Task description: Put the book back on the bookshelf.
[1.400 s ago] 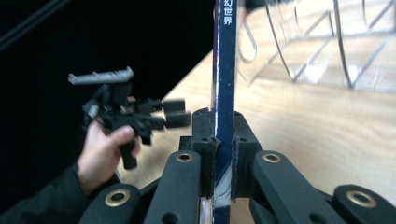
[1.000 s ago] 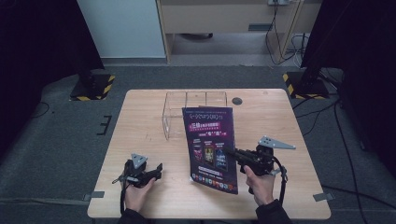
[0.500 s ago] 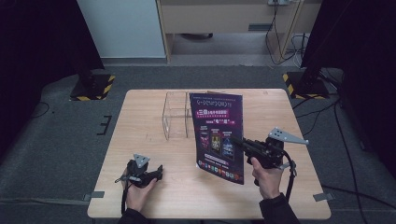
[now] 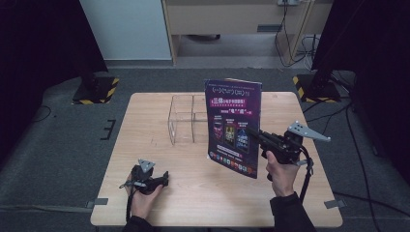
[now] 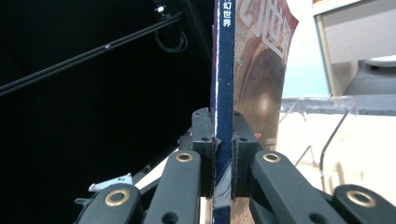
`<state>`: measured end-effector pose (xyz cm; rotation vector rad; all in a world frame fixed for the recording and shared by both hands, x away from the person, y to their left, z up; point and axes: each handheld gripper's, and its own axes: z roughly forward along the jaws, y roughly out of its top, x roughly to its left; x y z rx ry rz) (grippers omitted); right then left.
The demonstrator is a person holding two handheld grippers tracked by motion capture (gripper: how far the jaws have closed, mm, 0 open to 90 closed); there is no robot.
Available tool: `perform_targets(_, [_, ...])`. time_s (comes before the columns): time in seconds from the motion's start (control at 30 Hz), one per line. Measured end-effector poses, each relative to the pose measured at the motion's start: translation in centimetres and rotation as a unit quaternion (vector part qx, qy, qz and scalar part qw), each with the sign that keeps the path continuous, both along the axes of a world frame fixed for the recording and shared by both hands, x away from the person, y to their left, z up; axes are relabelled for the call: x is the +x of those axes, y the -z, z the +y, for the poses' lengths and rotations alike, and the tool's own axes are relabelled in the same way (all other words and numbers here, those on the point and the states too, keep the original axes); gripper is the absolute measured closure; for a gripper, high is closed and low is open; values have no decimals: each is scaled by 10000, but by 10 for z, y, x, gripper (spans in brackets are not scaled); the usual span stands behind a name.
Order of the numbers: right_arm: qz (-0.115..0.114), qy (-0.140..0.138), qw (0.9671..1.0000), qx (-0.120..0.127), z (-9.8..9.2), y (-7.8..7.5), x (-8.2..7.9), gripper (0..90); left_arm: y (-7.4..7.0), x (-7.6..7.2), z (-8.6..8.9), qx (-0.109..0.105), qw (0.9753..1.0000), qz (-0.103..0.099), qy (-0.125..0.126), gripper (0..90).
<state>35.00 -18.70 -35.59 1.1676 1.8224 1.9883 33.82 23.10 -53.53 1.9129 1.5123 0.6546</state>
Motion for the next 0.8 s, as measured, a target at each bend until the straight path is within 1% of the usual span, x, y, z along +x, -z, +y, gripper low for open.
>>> perform_targets(0.07, [-44,91,9999,-15,-2,-3,3,844,0,1,0,-12,10000,9,4,115])
perform_targets(0.13, [-56,110,9999,-18,-2,-4,4,844,0,1,0,-13,10000,13,7,113])
perform_targets(0.3, [-128,247,9996,11,-6,-7,10,844,0,1,0,-6,10000,13,2,108])
perform_targets(0.33, [-153,311,9994,15,-7,-8,12,844,0,1,0,-7,10000,14,3,106])
perform_targets(0.4, [-159,338,9993,12,-8,-9,13,844,0,1,0,-6,10000,16,4,106])
perform_targets(0.5, [-260,468,9986,-27,-9,-10,15,844,0,1,0,-5,10000,15,4,105])
perform_targets(0.57, [-267,560,9981,-31,-9,-10,20,844,0,1,0,-6,10000,14,3,105])
perform_targets(0.6, [-267,560,9981,-31,-9,-10,20,844,0,1,0,-7,10000,14,3,105])
perform_targets(0.63, [-268,607,9978,-45,-9,-9,24,844,0,1,0,-7,10000,15,3,105])
perform_targets(0.8, [-290,708,9970,-80,-8,-8,31,844,0,1,0,-6,10000,14,4,104])
